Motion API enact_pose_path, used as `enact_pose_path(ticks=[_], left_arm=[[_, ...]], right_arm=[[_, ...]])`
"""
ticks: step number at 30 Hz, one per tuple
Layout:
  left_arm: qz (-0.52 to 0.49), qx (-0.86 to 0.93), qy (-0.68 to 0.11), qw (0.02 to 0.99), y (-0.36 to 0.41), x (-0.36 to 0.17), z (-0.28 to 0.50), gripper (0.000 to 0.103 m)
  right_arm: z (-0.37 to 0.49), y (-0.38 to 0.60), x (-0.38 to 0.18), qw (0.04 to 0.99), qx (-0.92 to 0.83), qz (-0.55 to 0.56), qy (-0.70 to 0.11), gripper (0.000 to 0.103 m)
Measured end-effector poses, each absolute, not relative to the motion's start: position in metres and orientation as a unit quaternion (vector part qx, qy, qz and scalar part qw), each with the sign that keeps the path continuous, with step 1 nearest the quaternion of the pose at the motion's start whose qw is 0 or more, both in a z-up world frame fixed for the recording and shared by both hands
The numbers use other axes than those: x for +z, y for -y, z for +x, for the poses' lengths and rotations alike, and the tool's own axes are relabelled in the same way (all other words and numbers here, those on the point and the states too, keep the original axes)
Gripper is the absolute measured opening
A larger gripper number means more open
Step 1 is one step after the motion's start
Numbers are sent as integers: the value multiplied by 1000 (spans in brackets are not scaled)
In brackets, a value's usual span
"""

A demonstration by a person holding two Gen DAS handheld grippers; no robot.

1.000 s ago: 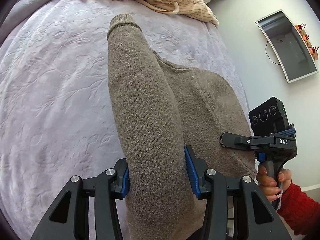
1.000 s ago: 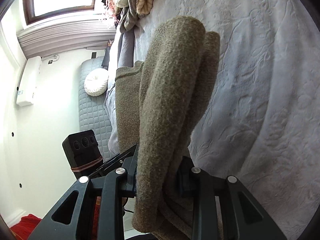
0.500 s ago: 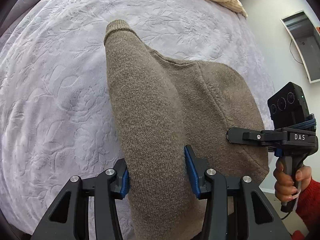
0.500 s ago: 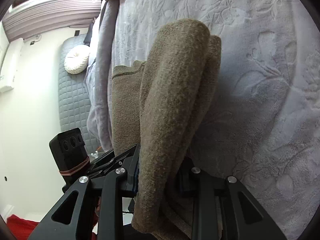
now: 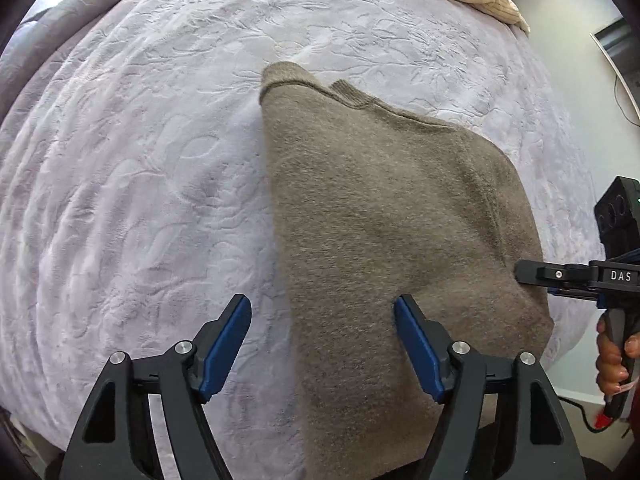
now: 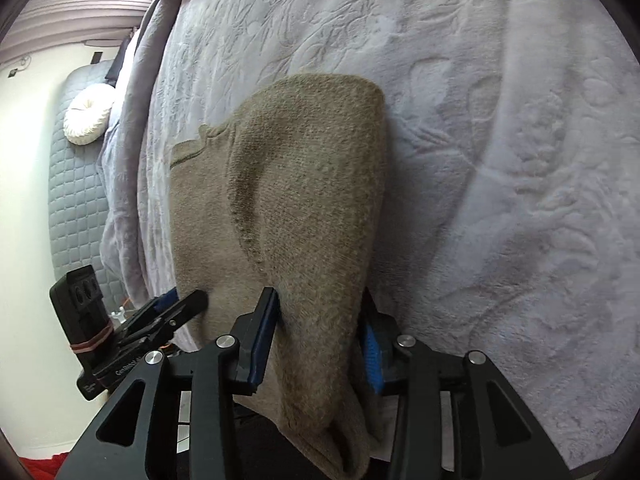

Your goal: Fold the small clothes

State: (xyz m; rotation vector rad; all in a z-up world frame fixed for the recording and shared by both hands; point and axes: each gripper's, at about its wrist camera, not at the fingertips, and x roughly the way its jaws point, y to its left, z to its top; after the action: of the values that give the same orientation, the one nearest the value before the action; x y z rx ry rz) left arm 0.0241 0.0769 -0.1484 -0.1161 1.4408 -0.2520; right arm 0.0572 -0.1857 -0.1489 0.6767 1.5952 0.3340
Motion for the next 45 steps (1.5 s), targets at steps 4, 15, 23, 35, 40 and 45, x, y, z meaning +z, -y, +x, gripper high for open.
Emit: enact_pose_path(ticks=[4, 15, 23, 35, 40, 45], left_arm=[[-22, -95, -646, 757, -86, -135, 21, 75], [-86, -191, -641, 739, -77, -102, 12, 75], [-43, -210, -665, 716, -37, -140, 2, 75], [-15, -203, -664, 720, -25, -143, 1, 75], [4, -176, -663, 728, -26, -136, 4, 75], [11, -135, -661, 738, -32, -126, 10, 75]], right_arm=[[50, 197, -131, 662, 105, 243, -701, 39], [31, 170, -71, 702, 174, 193, -662, 11], [20, 139, -112, 679, 165, 122, -705, 7], [11, 162, -124, 671, 147, 143, -712, 0], [17, 171, -100, 685, 133, 154, -700, 4], [30, 164, -89, 690, 119, 168, -693, 4]])
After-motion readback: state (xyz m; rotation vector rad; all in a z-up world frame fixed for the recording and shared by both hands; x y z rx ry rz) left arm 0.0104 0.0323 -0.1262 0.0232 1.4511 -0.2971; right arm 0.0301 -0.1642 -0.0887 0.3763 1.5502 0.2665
